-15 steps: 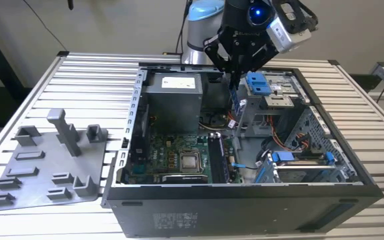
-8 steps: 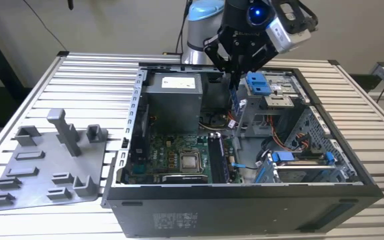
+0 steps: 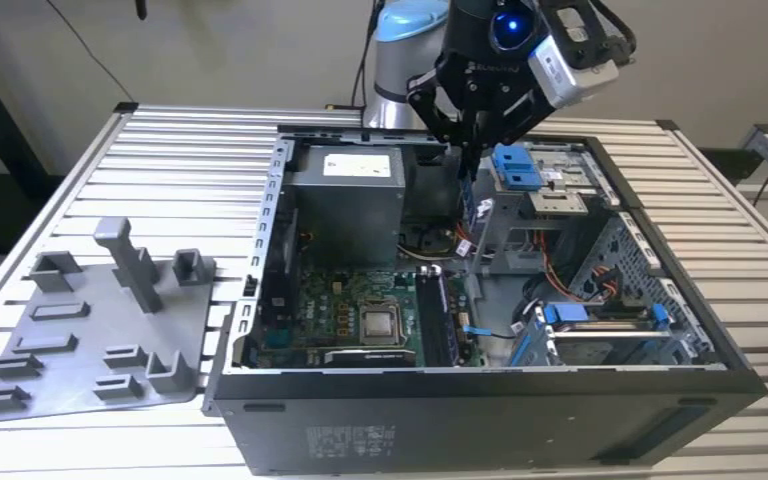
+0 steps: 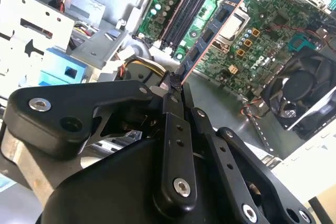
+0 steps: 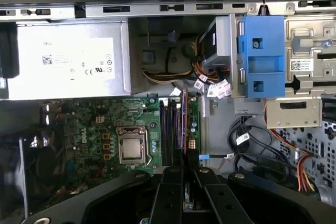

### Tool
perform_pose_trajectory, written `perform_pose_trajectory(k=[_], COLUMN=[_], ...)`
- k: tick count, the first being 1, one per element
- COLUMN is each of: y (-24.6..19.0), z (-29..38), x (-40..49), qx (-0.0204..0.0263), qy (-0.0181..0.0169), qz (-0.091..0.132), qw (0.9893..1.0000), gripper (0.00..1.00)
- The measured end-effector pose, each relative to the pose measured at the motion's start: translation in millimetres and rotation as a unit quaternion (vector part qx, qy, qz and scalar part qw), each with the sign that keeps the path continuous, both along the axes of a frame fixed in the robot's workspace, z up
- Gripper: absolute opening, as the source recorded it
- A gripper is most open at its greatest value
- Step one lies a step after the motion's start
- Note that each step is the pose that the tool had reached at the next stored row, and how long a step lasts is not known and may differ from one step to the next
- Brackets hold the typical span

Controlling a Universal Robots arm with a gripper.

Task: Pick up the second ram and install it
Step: 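Insert the second ram into the second slot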

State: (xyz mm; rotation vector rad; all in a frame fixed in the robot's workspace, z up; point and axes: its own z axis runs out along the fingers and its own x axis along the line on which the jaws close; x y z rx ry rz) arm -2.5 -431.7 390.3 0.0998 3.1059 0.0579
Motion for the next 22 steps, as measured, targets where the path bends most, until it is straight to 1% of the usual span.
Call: perform_pose_trajectory(k=[3, 8, 19, 21, 22], y=[0.0, 0.0, 0.0, 0.0, 0.0], z=[-0.1, -2.2, -13.0, -14.5, -15.1], x=[0.0, 0.0, 0.1, 0.6, 0.9], qx=[0.0, 0.0, -0.0001, 0.0, 0.0], qy=[0.0, -0.0001, -0.0001, 0.0005, 0.0014], qz=[0.0, 0.0, 0.0, 0.0, 0.0], qw=[1.0, 1.0, 1.0, 1.0, 1.0], gripper=[0.14, 0.14, 0.14, 0.14, 0.14])
